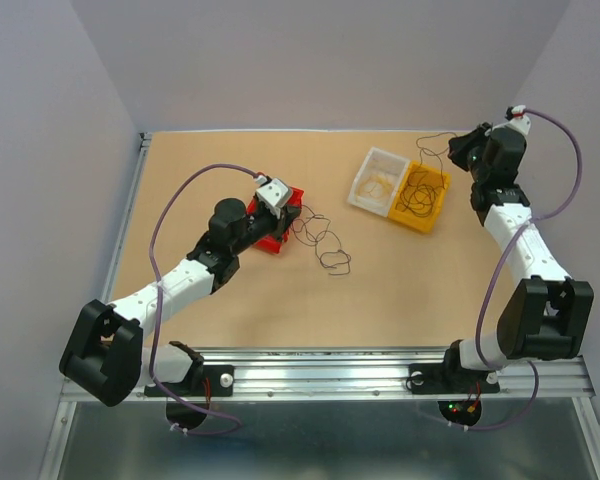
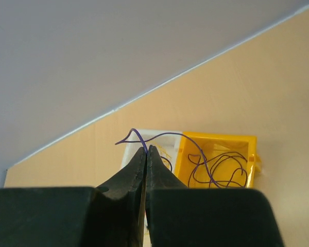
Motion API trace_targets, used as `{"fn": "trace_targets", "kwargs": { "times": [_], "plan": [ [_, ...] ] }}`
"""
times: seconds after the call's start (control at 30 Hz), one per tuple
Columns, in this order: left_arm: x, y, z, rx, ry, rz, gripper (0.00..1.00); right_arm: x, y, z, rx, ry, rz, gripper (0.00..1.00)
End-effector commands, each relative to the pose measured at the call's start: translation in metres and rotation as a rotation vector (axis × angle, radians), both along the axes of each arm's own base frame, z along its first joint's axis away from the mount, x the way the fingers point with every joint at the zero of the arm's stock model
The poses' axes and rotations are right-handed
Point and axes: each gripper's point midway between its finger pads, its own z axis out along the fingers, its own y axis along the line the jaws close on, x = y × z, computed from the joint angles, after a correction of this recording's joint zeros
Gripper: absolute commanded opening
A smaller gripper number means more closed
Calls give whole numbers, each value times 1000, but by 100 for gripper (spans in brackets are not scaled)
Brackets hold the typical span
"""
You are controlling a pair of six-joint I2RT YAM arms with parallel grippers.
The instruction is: Untangle the cables
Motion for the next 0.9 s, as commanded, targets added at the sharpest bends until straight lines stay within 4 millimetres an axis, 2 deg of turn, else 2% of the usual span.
{"fn": "trace_targets", "kwargs": {
  "times": [0.0,0.1,0.13,0.2,0.33,0.4,0.5,0.57,0.63,0.67,0.8,0.87],
  "plan": [
    [-1,-5,44,-50,-110,-21,0,-13,6,-4,23,-70,21,1],
    [-3,-6,44,-49,-109,-27,0,-23,-1,-26,18,-33,-21,1],
    [-4,-7,44,-50,-110,-30,0,-29,-1,-43,14,1,-21,0],
    [-5,-7,43,-48,-106,-33,0,-32,-6,-56,2,38,-51,0],
    [-5,-8,43,-45,-107,-35,0,-37,-3,-99,-53,165,-78,0],
    [-6,-8,43,-42,-108,-35,0,-40,-6,-113,-71,212,-105,0],
    [-6,-11,38,-34,-96,-45,0,-42,-15,-125,-125,266,-178,1],
    [-6,-14,36,-22,-96,-50,0,-39,-2,-127,-188,298,-186,0],
    [-4,-19,24,1,-68,-54,0,-32,3,-135,-251,365,-209,1],
    [-3,-23,24,5,-65,-59,0,-29,4,-138,-276,383,-220,1],
    [2,-37,2,78,-19,-45,0,-13,6,-150,-303,425,-230,1],
    [6,-48,-16,129,25,-45,0,-2,9,-160,-314,449,-221,1]
  ]
}}
